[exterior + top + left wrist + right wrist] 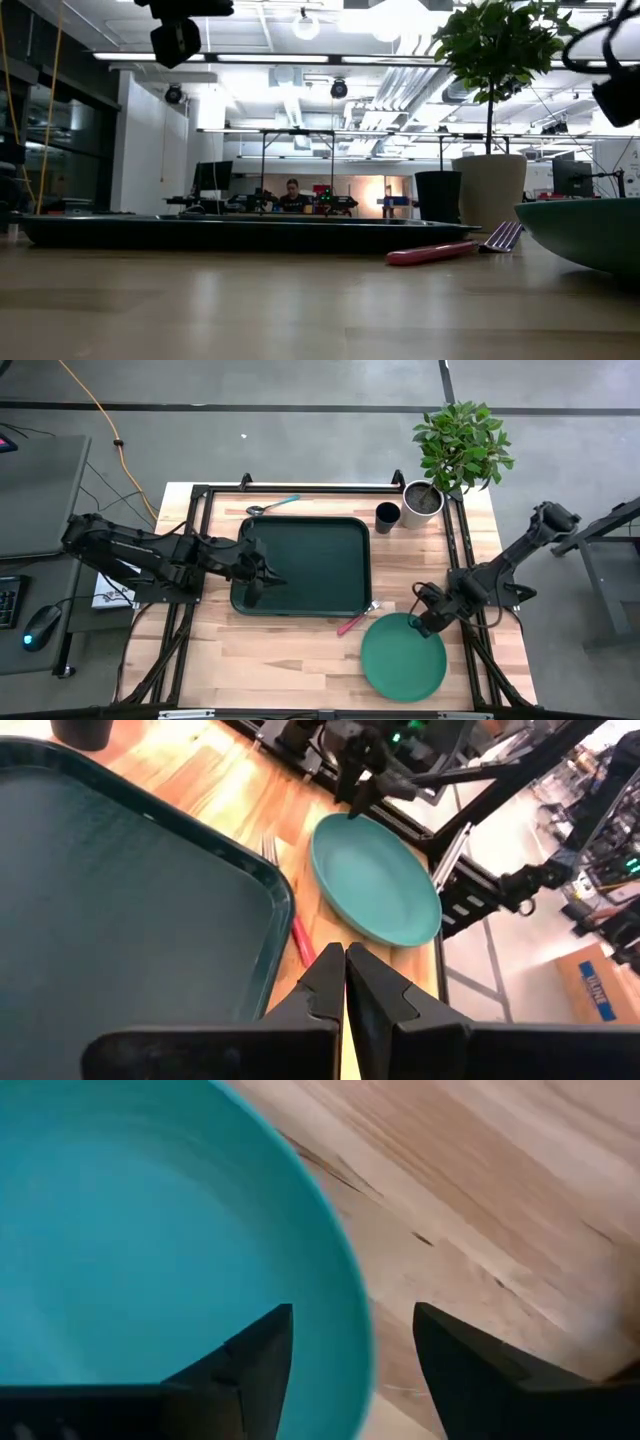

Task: Pick and place plate/cup/fork/spoon on tray
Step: Put the green plate on the black serving tray

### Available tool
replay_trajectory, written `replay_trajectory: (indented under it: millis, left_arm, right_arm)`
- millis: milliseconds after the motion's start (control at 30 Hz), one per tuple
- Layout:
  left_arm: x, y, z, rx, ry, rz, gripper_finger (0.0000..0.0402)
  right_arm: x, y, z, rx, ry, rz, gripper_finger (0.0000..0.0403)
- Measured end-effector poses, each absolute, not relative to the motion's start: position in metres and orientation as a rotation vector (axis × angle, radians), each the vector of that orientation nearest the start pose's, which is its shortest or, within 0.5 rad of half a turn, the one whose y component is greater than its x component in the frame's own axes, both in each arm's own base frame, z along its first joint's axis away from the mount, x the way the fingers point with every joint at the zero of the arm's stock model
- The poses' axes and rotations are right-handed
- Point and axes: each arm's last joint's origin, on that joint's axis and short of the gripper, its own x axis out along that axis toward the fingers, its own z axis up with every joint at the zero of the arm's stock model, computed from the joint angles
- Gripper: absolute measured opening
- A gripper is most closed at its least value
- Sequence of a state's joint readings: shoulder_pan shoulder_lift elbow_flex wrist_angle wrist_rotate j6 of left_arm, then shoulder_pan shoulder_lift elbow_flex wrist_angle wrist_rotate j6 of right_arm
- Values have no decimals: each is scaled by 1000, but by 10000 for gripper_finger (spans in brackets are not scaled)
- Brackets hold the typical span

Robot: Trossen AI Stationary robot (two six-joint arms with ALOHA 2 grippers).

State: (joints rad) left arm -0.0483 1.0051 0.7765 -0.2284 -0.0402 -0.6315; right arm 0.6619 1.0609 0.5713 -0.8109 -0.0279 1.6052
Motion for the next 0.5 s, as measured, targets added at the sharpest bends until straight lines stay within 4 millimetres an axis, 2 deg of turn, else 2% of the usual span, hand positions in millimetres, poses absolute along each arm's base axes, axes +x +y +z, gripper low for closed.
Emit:
replay_trajectory:
  millis: [233,500]
  left_arm:
    - [217,-9,287,-629,438,142,0]
    - [217,-9,287,-635,430,160,0]
  right_arm:
    - [122,110,158,962,1328,-467,200]
    - [117,113,148,945,1335,-484,195]
